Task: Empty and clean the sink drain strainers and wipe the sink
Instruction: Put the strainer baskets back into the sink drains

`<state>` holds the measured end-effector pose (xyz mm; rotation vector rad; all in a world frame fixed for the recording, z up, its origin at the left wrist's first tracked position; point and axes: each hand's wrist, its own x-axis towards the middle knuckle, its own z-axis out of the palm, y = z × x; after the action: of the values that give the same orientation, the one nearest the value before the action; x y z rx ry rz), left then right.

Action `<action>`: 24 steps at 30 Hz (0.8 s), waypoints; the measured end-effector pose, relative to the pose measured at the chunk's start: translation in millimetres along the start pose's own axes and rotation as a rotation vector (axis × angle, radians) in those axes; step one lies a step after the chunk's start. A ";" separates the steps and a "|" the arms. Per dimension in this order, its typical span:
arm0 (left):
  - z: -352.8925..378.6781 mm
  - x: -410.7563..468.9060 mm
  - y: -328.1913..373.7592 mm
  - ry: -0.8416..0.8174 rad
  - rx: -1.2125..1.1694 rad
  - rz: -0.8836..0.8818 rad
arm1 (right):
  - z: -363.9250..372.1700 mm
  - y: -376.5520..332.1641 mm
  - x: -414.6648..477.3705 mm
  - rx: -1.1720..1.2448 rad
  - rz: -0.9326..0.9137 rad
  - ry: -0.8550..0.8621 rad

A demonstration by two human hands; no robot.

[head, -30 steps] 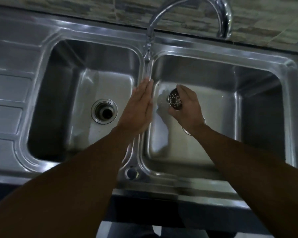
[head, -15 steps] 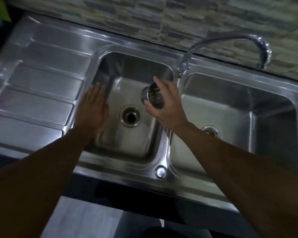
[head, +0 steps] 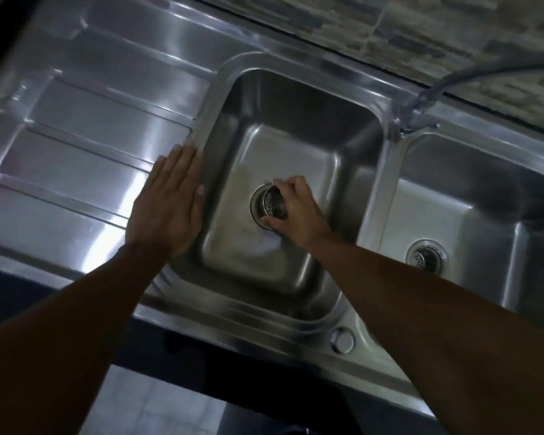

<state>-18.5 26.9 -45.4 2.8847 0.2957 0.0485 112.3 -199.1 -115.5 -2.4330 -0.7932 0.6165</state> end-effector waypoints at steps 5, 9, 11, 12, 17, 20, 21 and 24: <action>3.4 -0.4 -0.1 0.034 0.006 0.010 | 16.3 1.8 15.3 -0.156 0.011 -0.010; 6.8 -1.2 -1.3 0.045 0.028 0.027 | 24.9 3.6 18.3 -0.206 0.018 -0.003; 8.0 -1.0 -1.6 0.044 0.032 0.026 | 28.6 6.2 17.5 -0.214 0.031 -0.012; 8.1 -0.6 -1.8 0.042 0.033 0.025 | 30.0 6.6 16.7 -0.222 0.036 -0.021; 8.0 -0.7 -0.9 0.053 0.058 0.024 | 33.7 9.8 12.6 -0.227 0.031 -0.027; 7.9 -1.5 -0.3 0.051 0.057 0.026 | 30.2 7.5 6.4 -0.197 0.039 -0.029; 7.4 -1.7 -0.7 0.048 0.051 0.028 | 28.6 7.1 3.7 -0.186 0.036 -0.021; 4.9 -0.8 -0.8 0.046 0.036 0.031 | 17.1 2.8 -6.4 -0.147 0.031 -0.012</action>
<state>-19.1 26.3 -50.3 2.9270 0.2622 0.1161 99.3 -199.7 -128.5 -2.5810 -0.8341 0.6042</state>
